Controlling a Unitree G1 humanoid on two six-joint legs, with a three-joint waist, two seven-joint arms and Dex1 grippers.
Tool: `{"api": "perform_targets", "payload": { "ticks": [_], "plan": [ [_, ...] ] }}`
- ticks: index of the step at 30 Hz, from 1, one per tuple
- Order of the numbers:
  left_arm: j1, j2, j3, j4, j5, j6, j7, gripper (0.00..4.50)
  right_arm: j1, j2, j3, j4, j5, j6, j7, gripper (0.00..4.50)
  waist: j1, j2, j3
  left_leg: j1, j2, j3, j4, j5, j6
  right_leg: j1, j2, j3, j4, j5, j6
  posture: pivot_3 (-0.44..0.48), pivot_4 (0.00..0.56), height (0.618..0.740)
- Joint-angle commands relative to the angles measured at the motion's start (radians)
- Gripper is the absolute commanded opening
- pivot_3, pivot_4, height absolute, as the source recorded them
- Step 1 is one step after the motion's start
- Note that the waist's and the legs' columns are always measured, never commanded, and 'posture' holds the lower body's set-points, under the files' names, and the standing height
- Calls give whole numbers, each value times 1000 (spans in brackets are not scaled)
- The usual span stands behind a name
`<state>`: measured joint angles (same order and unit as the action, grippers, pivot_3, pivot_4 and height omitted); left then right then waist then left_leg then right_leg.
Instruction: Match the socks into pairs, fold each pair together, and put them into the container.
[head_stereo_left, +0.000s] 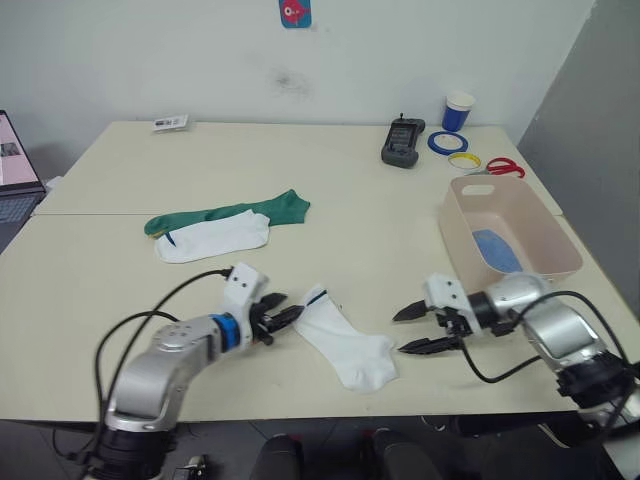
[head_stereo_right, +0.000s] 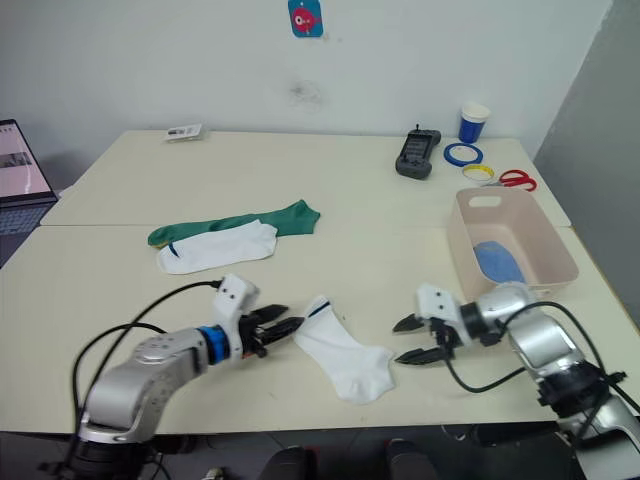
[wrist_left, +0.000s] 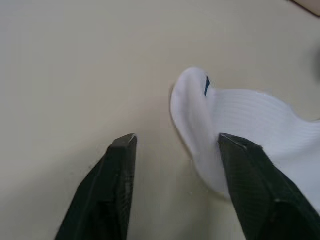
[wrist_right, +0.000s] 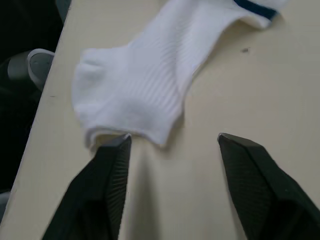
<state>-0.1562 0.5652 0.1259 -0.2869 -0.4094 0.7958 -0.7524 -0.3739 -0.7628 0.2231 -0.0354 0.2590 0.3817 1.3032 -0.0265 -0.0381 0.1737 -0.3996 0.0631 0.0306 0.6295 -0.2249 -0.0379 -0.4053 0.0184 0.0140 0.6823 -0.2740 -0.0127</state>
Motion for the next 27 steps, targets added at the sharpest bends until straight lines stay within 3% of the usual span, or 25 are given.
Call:
{"api": "perform_targets", "payload": {
  "ticks": [1, 6, 11, 16, 22, 25, 27],
  "plan": [
    [-49, 56, 39, 101, -49, -79, -121, 3545, 79, -10, -114, -161, 116, 189, -90, 3466, 0, 0, 0, 0, 0, 0, 0, 0, 0, 0, 0, 0, 0, 0, 0, 0, 150, 740],
    [-182, 81, -80, 329, 39, -264, -240, 3545, 225, 45, -174, -386, 231, 452, -282, 3466, 0, 0, 0, 0, 0, 1, 0, 0, 0, 0, 0, -1, 0, 0, 0, 0, 150, 740],
    [-365, -1, -226, 565, 156, -460, -303, 3545, 280, 183, -163, -526, 287, 662, -509, 3466, 1, 0, 0, -1, -1, 2, 0, 0, 0, 0, 0, -1, 0, 0, 0, 0, 150, 740],
    [-461, -61, -281, 712, 203, -567, -349, 3545, 288, 253, -179, -573, 330, 780, -626, 3466, -3, 0, 0, -1, -1, 2, 0, 0, 0, 0, 1, 0, 0, 0, 1, 0, 150, 740],
    [-511, -94, -313, 835, 251, -622, -393, 1696, 287, 290, -173, -568, 334, 813, -713, 3466, -5, -1, -1, -1, -1, 2, 0, 0, 0, 0, 5, 0, 0, 0, 1, 0, 150, 740],
    [-501, -89, -319, 833, 255, -618, -420, 686, 266, 272, -156, -553, 315, 788, -717, 2856, -5, -1, -1, -1, 0, 2, 0, 0, 0, 0, 5, -1, 0, 0, 1, 0, 150, 740],
    [-486, -83, -321, 810, 254, -611, -435, 40, 267, 239, -122, -568, 309, 761, -691, 2211, -4, -1, -1, -1, -1, 3, 0, 0, 0, 0, 5, 0, 0, 0, 1, 0, 150, 740]
  ]
}}
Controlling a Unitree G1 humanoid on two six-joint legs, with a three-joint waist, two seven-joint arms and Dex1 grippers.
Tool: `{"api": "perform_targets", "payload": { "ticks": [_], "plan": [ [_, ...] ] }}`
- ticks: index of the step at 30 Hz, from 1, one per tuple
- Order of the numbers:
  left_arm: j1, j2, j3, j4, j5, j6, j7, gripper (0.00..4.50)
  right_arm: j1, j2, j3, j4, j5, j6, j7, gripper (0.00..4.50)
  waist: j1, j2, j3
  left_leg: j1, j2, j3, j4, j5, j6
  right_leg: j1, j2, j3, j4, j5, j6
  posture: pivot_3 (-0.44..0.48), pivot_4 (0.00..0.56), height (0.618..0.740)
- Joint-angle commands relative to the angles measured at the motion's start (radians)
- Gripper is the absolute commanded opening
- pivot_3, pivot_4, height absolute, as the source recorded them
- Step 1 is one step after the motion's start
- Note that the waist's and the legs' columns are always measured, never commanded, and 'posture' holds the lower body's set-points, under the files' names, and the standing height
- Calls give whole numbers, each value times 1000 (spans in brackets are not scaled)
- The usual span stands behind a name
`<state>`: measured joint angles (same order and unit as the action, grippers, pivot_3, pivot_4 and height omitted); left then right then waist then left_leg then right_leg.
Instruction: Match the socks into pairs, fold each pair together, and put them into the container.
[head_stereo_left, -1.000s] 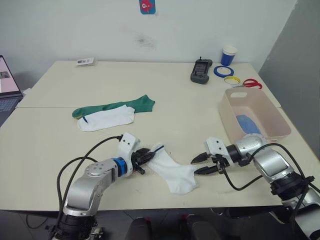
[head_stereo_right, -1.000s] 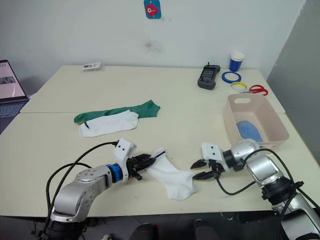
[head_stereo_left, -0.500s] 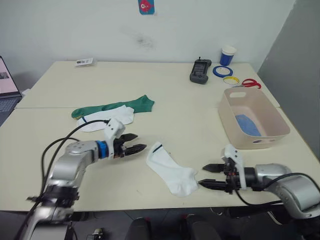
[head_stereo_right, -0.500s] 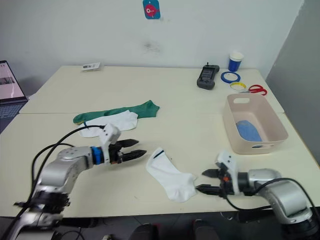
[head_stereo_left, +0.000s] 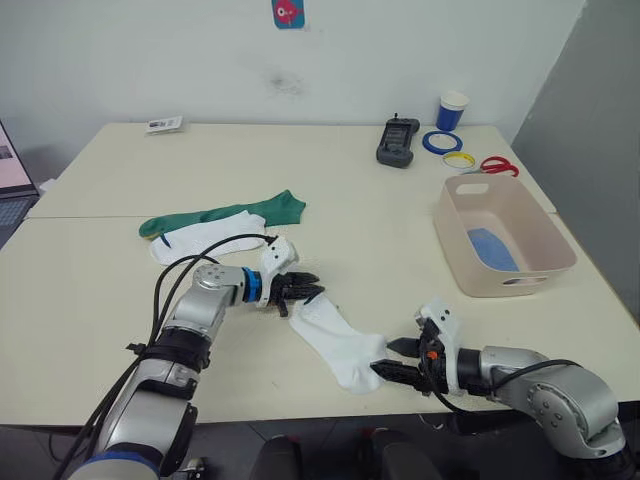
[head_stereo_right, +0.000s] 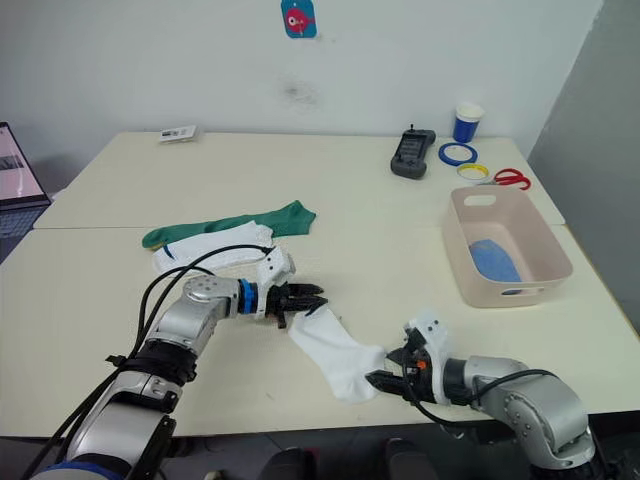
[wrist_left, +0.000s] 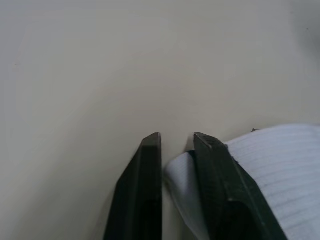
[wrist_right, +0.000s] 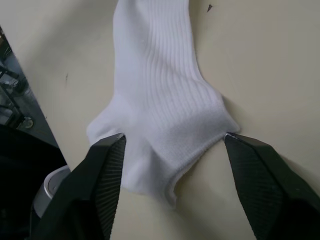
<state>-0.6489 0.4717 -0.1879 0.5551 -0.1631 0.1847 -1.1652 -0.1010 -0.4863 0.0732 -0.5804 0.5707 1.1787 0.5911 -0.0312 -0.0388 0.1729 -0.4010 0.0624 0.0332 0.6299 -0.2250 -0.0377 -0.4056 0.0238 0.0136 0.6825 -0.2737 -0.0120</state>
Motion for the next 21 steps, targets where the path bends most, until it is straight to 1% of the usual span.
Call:
{"api": "perform_targets", "payload": {
  "ticks": [1, 2, 3, 6, 9, 10, 14, 16, 18, 20, 21],
  "plan": [
    [21, 16, -2, -58, 1, 16, -24, 0, -4, -75, 61, -30, -31, -79, 39, 1853, 0, 0, 0, 0, 0, 0, 0, 0, 0, 0, 0, 0, 0, 0, 0, 0, 150, 740],
    [40, 25, 6, -91, -7, 36, -23, 0, -5, -118, 95, -33, -63, -130, 63, 1417, -1, 0, 0, 0, 0, 0, 0, 0, 0, 0, 0, 0, -1, 0, 0, 0, 150, 740],
    [63, 37, 18, -132, -18, 61, -16, 0, -10, -157, 122, -29, -95, -184, 85, 1142, -2, 0, 0, 0, 0, 0, 0, 0, 0, 0, 0, 1, -1, 0, 0, 0, 150, 740],
    [115, 61, 46, -223, -44, 127, 9, 0, -27, -212, 153, -1, -137, -276, 121, 14, -3, 0, 0, 0, 1, 0, 0, 0, 0, 0, 0, 1, -1, 0, 0, 0, 150, 740],
    [193, 88, 85, -354, -78, 226, 50, 0, -68, -239, 156, 42, -169, -341, 150, 14, -4, 0, 0, 1, 1, -1, 0, 0, 0, 0, 0, 1, 0, 0, 0, 0, 150, 740],
    [241, 98, 108, -430, -94, 276, 83, 0, -96, -246, 148, 69, -171, -355, 168, 14, -6, 0, 0, 1, 1, -1, 0, 0, 0, 0, 0, 1, 0, 0, 0, 0, 150, 740],
    [363, 121, 160, -626, -139, 405, 167, 0, -149, -268, 133, 133, -167, -386, 219, 14, -3, 0, 0, 1, 2, -2, 0, 0, 0, 0, -2, 1, 0, 0, 0, 0, 150, 740],
    [478, 117, 227, -789, -190, 519, 248, 0, -182, -294, 132, 182, -166, -415, 276, 14, -2, 0, 0, 1, 2, -2, 0, 0, 0, 0, -2, 1, -1, 0, 0, 0, 150, 740],
    [558, 104, 275, -893, -215, 584, 319, 0, -189, -313, 127, 192, -134, -403, 330, 14, -1, 0, 0, 1, 2, -2, 0, 0, 0, 0, -4, 2, -1, 0, 0, 0, 150, 740],
    [604, 88, 302, -946, -228, 610, 373, 0, -172, -325, 123, 175, -105, -382, 358, 14, 1, -1, 0, 1, 2, -3, -1, 0, 0, 0, -6, 1, -1, 0, 0, 0, 150, 740],
    [617, 81, 309, -959, -231, 614, 393, 0, -162, -321, 119, 166, -89, -363, 358, 183, 3, -1, 0, 1, 1, -3, -1, 0, 0, 0, -6, 1, -1, 0, 0, 0, 150, 740]
  ]
}}
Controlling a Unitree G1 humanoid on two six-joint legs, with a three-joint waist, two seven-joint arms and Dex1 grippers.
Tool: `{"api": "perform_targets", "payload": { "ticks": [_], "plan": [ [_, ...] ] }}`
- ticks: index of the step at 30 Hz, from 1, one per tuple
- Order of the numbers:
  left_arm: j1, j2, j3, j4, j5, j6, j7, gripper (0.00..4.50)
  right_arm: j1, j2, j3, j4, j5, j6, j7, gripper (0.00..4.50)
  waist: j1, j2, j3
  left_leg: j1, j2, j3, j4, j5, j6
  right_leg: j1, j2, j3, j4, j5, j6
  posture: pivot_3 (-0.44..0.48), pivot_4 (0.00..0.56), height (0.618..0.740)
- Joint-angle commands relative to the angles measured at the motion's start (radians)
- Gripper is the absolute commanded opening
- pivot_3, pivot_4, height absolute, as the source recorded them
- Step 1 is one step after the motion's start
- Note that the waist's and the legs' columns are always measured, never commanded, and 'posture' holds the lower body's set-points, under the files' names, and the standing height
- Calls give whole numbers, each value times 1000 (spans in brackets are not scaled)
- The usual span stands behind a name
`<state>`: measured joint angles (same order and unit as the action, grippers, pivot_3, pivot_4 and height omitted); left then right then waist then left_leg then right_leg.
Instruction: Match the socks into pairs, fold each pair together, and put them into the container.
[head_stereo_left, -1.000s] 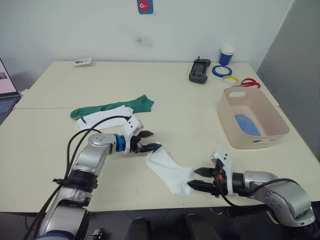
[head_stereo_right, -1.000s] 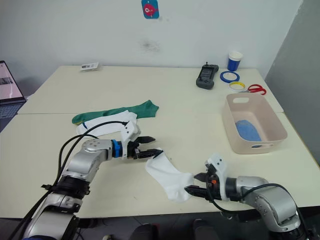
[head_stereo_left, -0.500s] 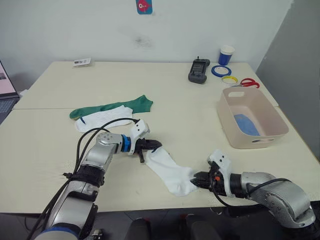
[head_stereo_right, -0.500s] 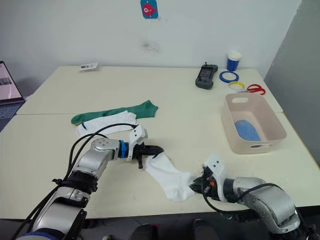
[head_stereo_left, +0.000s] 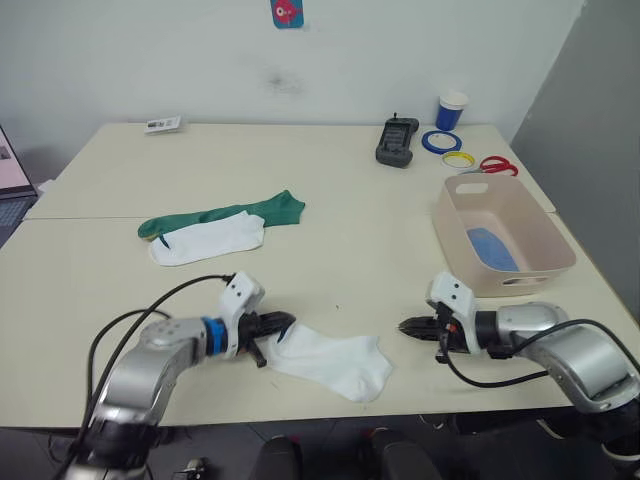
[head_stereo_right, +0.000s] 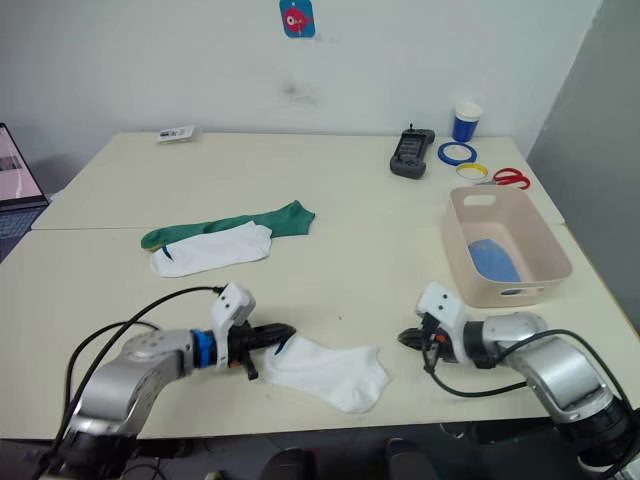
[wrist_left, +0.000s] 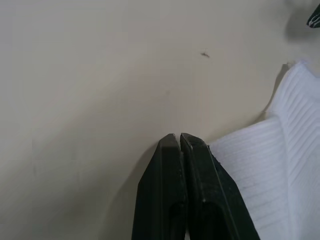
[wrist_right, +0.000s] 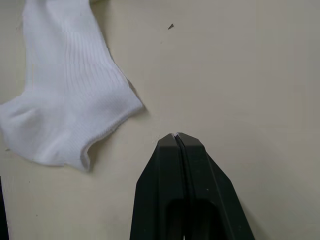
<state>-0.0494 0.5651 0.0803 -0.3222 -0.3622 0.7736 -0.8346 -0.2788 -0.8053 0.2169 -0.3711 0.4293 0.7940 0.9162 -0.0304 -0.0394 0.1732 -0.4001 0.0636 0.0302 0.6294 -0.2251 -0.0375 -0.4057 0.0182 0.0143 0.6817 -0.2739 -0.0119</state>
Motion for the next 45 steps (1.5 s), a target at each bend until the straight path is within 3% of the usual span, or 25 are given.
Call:
{"api": "perform_targets", "payload": {
  "ticks": [1, 7, 12, 15, 20, 29, 36, 45],
  "plan": [
    [28, -17, 41, -90, -34, 25, 77, 0, 29, 4, -26, -59, 72, 43, 31, 384, 4, 0, 0, 0, 0, 0, 0, 0, 0, 1, 0, -1, 0, 0, 0, 0, 150, 740],
    [47, -23, 8, -116, -47, 27, 113, 0, 69, 69, 8, -129, 104, 137, -41, 2207, 2, 0, 0, 0, -1, 0, 0, 0, 0, 0, -1, 0, 0, 0, 0, 0, 150, 740],
    [47, -16, -6, -115, -56, 23, 126, 0, 79, 103, 44, -134, 87, 165, -89, 2207, 1, 0, 0, 0, -1, 0, 0, 0, 0, 0, 0, 0, 0, 0, 0, 0, 150, 740],
    [43, -13, -9, -111, -59, 21, 128, 0, 74, 116, 41, -134, 108, 184, -89, 1623, 1, 0, 0, 0, -1, 0, 0, 0, 0, 0, 0, 0, 0, 0, 0, 0, 150, 740],
    [37, -1, -5, -101, -64, 15, 122, 0, 68, 128, 22, -136, 127, 203, -101, 15, 1, 0, 0, 0, -1, 0, 0, 0, 0, 0, 0, 0, 0, 0, 0, 0, 150, 740],
    [76, -55, 39, -143, -89, 15, 204, 0, -12, 33, -51, -17, 116, 149, 4, 15, 1, 0, 0, 0, -1, 0, 0, 0, 0, 0, 0, 0, 0, 0, 0, 0, 150, 740],
    [68, -134, -19, -159, -75, 6, 297, 0, -139, -42, 19, 217, 28, 2, 176, 15, 2, 0, 0, 0, -1, 1, 0, 0, 0, 0, 0, 0, 0, 0, 0, 0, 150, 740],
    [64, -241, -44, -155, -57, -62, 403, 0, -260, 37, 97, 399, -56, -77, 261, 15, 0, 0, 0, 0, -1, 1, 0, 0, 0, 0, 0, 1, 0, 0, 0, 0, 150, 740]
  ]
}}
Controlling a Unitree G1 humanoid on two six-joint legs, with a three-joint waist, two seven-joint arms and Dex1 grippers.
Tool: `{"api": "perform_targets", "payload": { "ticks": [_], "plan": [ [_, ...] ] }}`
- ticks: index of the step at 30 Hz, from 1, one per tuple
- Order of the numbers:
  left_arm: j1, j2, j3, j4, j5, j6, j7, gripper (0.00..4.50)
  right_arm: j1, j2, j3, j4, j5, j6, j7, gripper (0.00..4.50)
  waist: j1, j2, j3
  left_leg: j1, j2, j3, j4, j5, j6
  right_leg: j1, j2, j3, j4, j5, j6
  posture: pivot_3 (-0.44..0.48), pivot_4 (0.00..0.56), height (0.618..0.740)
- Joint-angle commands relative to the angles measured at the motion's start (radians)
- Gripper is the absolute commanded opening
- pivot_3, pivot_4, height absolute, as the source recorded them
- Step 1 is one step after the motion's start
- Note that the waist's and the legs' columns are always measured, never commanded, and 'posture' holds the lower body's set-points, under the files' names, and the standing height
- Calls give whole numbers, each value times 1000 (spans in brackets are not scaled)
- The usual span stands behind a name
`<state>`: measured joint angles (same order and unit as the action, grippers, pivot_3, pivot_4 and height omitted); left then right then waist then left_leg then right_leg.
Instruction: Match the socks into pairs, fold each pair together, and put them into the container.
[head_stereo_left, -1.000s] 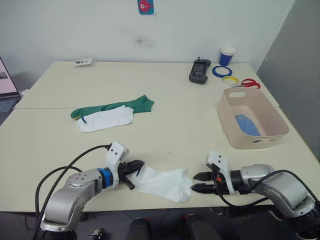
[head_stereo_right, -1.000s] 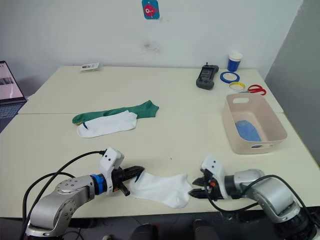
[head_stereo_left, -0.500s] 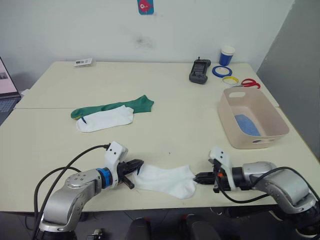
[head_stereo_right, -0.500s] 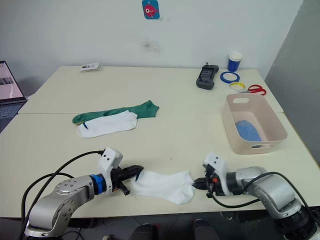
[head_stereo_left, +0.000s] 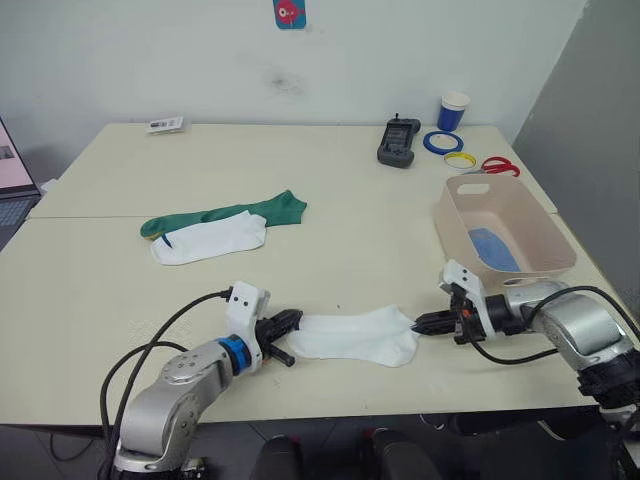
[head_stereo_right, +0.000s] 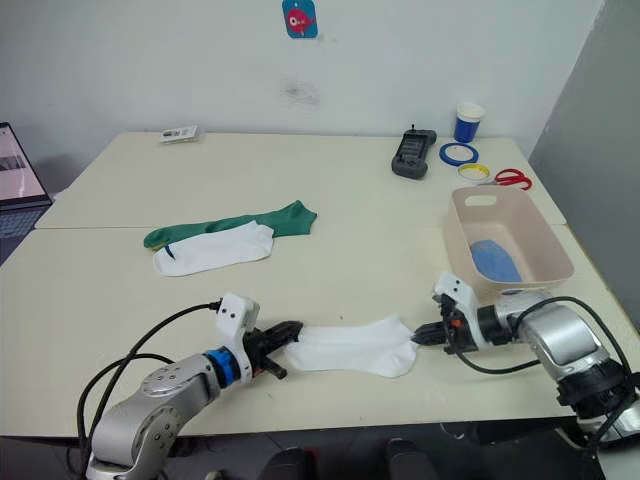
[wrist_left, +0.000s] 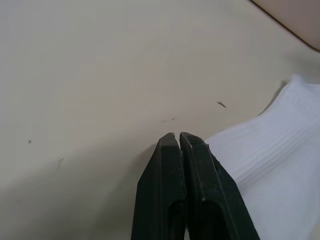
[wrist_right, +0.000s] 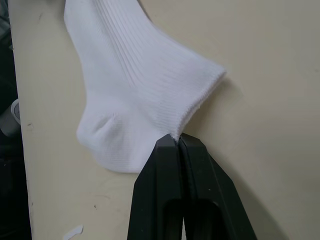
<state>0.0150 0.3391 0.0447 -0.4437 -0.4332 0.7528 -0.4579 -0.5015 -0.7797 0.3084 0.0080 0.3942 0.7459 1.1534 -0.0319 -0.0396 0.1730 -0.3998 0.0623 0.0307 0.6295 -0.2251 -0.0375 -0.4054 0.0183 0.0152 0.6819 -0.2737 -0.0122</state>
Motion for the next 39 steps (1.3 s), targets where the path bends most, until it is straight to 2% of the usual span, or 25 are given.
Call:
{"api": "perform_targets", "payload": {
  "ticks": [1, 5, 8, 11, 13, 15, 18, 20, 21, 22, 24, 28, 31, 39],
  "plan": [
    [1, -14, -18, -26, 25, -58, 26, 0, -44, 16, 8, 32, -28, -32, 31, 15, 2, 0, 0, 0, 0, 0, 0, 0, 0, 0, 0, 0, 0, 0, 0, 0, 150, 740],
    [-4, -12, -33, -5, 43, -89, 26, 0, -41, 12, 7, 36, -40, -31, 52, 15, 4, 0, 0, -1, 0, 0, 0, 0, 0, 0, 0, 0, 0, 0, 0, 0, 150, 740],
    [-1, 7, -41, 3, 42, -90, 7, 682, -23, 8, -11, 12, -40, -24, 42, 0, 4, 0, 0, -1, 0, 0, 0, 0, 0, 0, 0, 0, 0, 0, 0, 0, 150, 740],
    [15, 30, -32, -4, 34, -82, -7, 1654, -5, -4, -35, -14, -41, -28, 29, 715, 4, 0, 0, 0, 0, 0, 0, 0, 0, 0, 0, 0, 0, 0, 0, 0, 150, 740],
    [15, 72, 14, -3, 24, -74, -21, 2305, 2, -4, -77, -34, -54, -81, -5, 1383, 3, 0, 0, 0, 0, 0, 0, 0, 0, 0, 0, 0, 0, 0, 0, 0, 150, 740],
    [4, 120, 79, -11, -20, -64, -60, 2915, 8, 12, -126, -74, -50, -140, -31, 1397, 0, 0, 0, 0, 0, 0, 0, 0, 0, 0, 0, 0, 0, 0, 0, 0, 150, 740],
    [-22, 248, 153, -28, -86, -114, -219, 2915, 33, 44, -144, -189, -59, -249, -55, 1397, 0, 0, 0, 0, 1, 0, 0, 0, 0, -1, 1, -1, 0, 0, 0, 0, 150, 740],
    [-36, 309, 100, -11, -58, -176, -309, 2965, 47, 106, -122, -234, -67, -264, -109, 1003, 1, 0, 0, 0, 2, 0, -1, 0, 0, 0, 2, -2, 0, 0, -1, 0, 150, 740],
    [-43, 332, 57, 4, -27, -210, -342, 2965, 55, 138, -101, -248, -81, -272, -136, 774, 2, 1, 0, 0, 1, 0, -1, 0, 0, 0, 2, -2, 0, 0, -1, 0, 150, 740],
    [-53, 346, 10, 25, 11, -261, -372, 2787, 62, 172, -76, -254, -101, -280, -163, 409, 3, 1, 0, 0, 1, 0, -1, 0, 0, 0, 2, -2, 0, 0, -1, 0, 150, 740],
    [-76, 346, -70, 62, 60, -328, -412, 2379, 73, 233, -29, -243, -144, -302, -208, 0, 3, 1, 0, 0, 0, 1, -1, 0, 0, 0, 0, -1, 0, 0, -1, 0, 150, 740],
    [-131, 302, -170, 122, 122, -394, -420, 1029, 113, 288, 38, -213, -218, -356, -250, 0, 6, 1, 0, -1, 0, 2, 0, 0, 0, 0, -2, 0, -1, 0, 0, 0, 150, 740],
    [-142, 300, -213, 185, 176, -396, -414, 24, 179, 265, 37, -179, -260, -406, -267, 0, 8, 1, 0, -1, 0, 2, 0, 0, 0, 0, -2, 0, -1, 0, 0, 0, 150, 740],
    [-61, 355, -157, 226, 188, -369, -415, 24, 311, 125, -84, -153, -242, -517, -218, 0, 3, 1, -1, 1, 0, 2, -1, 0, 0, 0, -1, -1, 0, 0, 0, 0, 150, 740]
  ]
}}
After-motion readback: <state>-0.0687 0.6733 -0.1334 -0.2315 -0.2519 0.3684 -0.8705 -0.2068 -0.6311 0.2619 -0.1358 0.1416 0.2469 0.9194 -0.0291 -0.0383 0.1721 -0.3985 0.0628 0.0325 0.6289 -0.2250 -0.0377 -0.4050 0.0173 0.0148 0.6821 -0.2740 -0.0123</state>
